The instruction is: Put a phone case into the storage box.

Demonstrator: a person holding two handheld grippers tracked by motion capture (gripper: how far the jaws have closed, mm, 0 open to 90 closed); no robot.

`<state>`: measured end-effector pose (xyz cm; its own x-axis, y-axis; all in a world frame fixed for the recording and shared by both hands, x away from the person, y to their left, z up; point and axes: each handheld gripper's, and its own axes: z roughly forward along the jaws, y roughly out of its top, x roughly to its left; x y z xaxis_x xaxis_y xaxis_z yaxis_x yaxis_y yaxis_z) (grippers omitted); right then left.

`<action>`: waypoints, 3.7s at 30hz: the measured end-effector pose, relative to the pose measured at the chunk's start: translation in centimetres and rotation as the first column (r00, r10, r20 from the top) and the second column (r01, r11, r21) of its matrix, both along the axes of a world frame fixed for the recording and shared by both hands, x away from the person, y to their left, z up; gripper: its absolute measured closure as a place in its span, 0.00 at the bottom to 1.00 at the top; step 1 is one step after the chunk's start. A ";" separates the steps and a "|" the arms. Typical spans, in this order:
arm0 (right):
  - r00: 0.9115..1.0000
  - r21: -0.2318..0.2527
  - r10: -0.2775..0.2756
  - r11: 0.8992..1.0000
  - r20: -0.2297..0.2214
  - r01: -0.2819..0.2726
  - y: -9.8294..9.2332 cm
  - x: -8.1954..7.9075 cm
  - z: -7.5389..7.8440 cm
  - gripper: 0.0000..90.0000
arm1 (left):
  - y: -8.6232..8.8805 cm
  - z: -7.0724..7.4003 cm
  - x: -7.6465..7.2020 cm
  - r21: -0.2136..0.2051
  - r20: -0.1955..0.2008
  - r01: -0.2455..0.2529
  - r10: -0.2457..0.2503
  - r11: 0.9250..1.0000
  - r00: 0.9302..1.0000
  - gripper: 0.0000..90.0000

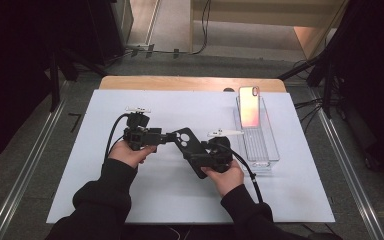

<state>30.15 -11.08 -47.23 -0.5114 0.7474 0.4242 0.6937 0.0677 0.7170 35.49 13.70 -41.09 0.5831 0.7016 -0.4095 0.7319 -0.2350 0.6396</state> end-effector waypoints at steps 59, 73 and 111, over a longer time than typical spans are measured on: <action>0.982 0.156 -0.146 0.979 0.116 0.127 2.5 -1.2 -1.0 0.13 | -1.3 -0.6 1.0 -0.281 -0.179 -0.120 0.071 0.952 0.981 0.87; 0.985 0.060 -0.024 0.998 0.173 0.013 1.7 -0.6 1.3 0.00 | -1.6 0.8 0.2 -0.250 -0.093 -0.082 0.060 0.965 0.994 0.87; 0.981 -0.037 0.067 0.997 0.181 -0.061 -2.1 1.3 4.6 0.13 | -3.9 3.1 -3.9 -0.224 0.243 0.125 -0.069 0.966 0.968 0.48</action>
<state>31.41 -13.15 -42.60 -0.6248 0.7221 0.2970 0.5457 0.1317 0.8276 31.62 9.79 -37.96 0.7418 0.5366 -0.4022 0.5386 -0.1194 0.8341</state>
